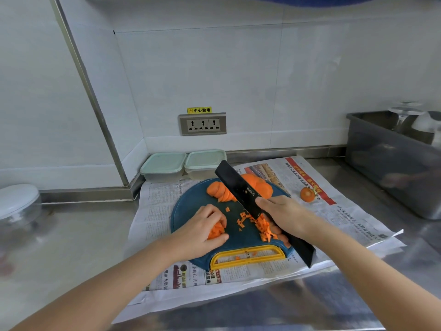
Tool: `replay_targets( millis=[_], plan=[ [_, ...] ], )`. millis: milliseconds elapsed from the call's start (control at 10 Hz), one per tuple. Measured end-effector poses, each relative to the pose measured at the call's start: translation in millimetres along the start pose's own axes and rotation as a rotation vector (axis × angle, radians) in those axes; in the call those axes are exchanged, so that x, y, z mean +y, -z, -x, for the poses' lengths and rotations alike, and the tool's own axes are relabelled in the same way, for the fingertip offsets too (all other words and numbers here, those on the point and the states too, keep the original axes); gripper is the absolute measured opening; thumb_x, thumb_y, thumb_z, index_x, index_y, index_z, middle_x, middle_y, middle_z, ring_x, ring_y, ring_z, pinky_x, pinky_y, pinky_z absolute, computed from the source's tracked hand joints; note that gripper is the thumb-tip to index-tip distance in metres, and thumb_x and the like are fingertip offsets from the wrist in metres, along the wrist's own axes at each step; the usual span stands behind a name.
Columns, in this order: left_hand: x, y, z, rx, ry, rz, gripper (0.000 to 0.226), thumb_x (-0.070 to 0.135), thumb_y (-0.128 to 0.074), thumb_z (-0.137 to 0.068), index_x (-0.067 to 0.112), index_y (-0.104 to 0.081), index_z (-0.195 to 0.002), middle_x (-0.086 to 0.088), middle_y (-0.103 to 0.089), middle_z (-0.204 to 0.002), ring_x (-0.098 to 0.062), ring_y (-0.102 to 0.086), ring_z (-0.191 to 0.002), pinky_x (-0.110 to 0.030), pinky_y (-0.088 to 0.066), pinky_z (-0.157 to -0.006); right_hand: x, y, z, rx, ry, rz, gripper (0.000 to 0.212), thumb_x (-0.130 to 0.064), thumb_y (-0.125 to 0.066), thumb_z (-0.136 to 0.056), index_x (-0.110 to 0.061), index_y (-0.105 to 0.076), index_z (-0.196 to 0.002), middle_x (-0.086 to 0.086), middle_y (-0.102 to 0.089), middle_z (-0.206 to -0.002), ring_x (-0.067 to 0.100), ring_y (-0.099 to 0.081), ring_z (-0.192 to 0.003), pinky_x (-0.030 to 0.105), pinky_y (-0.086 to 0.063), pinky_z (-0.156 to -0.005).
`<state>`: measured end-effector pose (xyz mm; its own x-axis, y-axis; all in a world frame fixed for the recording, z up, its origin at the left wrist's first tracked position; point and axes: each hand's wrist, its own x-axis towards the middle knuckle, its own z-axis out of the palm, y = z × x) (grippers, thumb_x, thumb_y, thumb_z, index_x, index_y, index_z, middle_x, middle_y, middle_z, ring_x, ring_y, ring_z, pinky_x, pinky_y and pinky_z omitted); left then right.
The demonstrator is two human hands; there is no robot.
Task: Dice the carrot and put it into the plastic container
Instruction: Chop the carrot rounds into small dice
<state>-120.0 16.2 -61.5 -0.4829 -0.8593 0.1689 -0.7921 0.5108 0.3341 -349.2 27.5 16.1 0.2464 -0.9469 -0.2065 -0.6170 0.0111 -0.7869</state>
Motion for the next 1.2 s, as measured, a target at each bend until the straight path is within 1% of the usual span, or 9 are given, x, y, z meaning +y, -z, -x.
replay_targets(
  millis=[200, 400, 600, 700, 800, 900, 1000, 1100, 1200],
  plan=[
    [21.0, -22.7, -9.7, 0.321, 0.381, -0.156, 0.029, 0.044, -0.046, -0.095, 0.020, -0.049, -0.110, 0.002, -0.044, -0.113, -0.012, -0.039, -0.104, -0.022, -0.038, -0.087, 5.3, -16.0, 6.1, 0.013, -0.009, -0.008, 0.049, -0.036, -0.033, -0.103, -0.007, -0.043, -0.064, 0.011, -0.046, -0.048, 0.019, -0.042, -0.032, 0.023, -0.039, -0.038],
    [52.1, -28.4, -29.8, 0.414, 0.749, -0.167, 0.044, 0.048, -0.037, -0.098, 0.011, -0.048, -0.118, -0.008, -0.048, -0.120, -0.022, -0.042, -0.112, -0.030, -0.036, -0.093, 10.4, -34.4, 8.3, 0.050, -0.050, 0.119, 0.042, -0.034, -0.031, -0.102, -0.009, -0.045, -0.071, 0.006, -0.044, -0.051, 0.013, -0.048, -0.031, 0.030, -0.040, -0.041],
    [29.7, -6.0, -23.3, 0.275, 0.663, 0.034, 0.044, 0.039, -0.024, -0.103, 0.009, -0.053, -0.118, -0.013, -0.053, -0.111, -0.028, -0.046, -0.111, -0.032, -0.037, -0.083, 9.5, -42.6, 24.9, 0.055, 0.006, 0.227, 0.043, -0.034, -0.027, -0.105, -0.017, -0.038, -0.066, 0.003, -0.045, -0.063, 0.023, -0.052, -0.062, 0.030, -0.044, -0.056],
    [17.5, 11.2, -8.9, 0.220, 0.536, 0.284, 0.055, 0.055, -0.024, -0.098, 0.014, -0.057, -0.084, -0.020, -0.055, -0.090, -0.036, -0.053, -0.104, -0.040, -0.040, -0.086, 7.7, -47.1, 28.3, 0.063, 0.021, 0.300, 0.041, -0.032, -0.026, -0.105, -0.012, -0.045, -0.075, 0.003, -0.046, -0.070, 0.027, -0.055, -0.078, 0.032, -0.047, -0.068],
    [12.9, 14.9, 6.9, 0.009, 0.417, 0.213, 0.067, 0.066, -0.041, -0.087, 0.017, -0.044, -0.133, -0.006, -0.049, -0.129, -0.022, -0.043, -0.126, -0.033, -0.036, -0.102, 8.4, -51.4, 29.5, 0.030, 0.048, 0.396, 0.037, -0.030, -0.020, -0.105, -0.009, -0.047, -0.089, 0.000, -0.040, -0.067, 0.021, -0.047, -0.068, 0.030, -0.041, -0.062],
    [15.6, 7.3, 13.6, -0.019, 0.415, 0.109, 0.096, 0.061, -0.061, -0.079, 0.019, -0.013, -0.150, 0.001, -0.021, -0.151, -0.016, -0.017, -0.140, -0.035, -0.021, -0.113, 5.9, -61.1, 27.1, 0.083, 0.028, 0.370, 0.030, -0.011, -0.022, -0.104, 0.002, -0.044, -0.121, 0.007, -0.034, -0.075, 0.022, -0.039, -0.068, 0.027, -0.023, -0.047],
    [27.4, -5.6, 13.2, 0.082, 0.399, 0.039, 0.097, 0.061, -0.057, -0.083, 0.017, -0.004, -0.151, 0.001, -0.016, -0.153, -0.015, -0.009, -0.141, -0.032, -0.017, -0.114, 2.2, -71.0, 18.9, 0.051, 0.032, 0.471, 0.035, -0.007, -0.023, -0.103, 0.002, -0.037, -0.134, 0.010, -0.035, -0.082, 0.024, -0.039, -0.071, 0.028, -0.020, -0.046],
    [24.8, -8.8, 15.5, 0.115, 0.410, 0.061, 0.092, 0.054, -0.054, -0.088, 0.016, 0.000, -0.152, -0.001, -0.013, -0.155, -0.016, -0.009, -0.142, -0.031, -0.016, -0.115, 1.6, -73.1, 12.4, 0.101, 0.020, 0.446, 0.036, -0.009, -0.022, -0.104, -0.003, -0.036, -0.136, 0.007, -0.034, -0.079, 0.021, -0.037, -0.064, 0.028, -0.021, -0.045],
    [27.3, -9.0, 18.5, 0.097, 0.431, 0.081, 0.097, 0.055, -0.054, -0.088, 0.017, 0.008, -0.152, -0.002, -0.008, -0.159, -0.017, -0.009, -0.145, -0.033, -0.017, -0.116, 12.4, -76.1, 4.8, 0.186, 0.076, 0.380, 0.035, -0.028, -0.024, -0.105, -0.012, -0.055, -0.107, -0.001, -0.036, -0.067, 0.012, -0.035, -0.054, 0.022, -0.022, -0.044]
  ],
)
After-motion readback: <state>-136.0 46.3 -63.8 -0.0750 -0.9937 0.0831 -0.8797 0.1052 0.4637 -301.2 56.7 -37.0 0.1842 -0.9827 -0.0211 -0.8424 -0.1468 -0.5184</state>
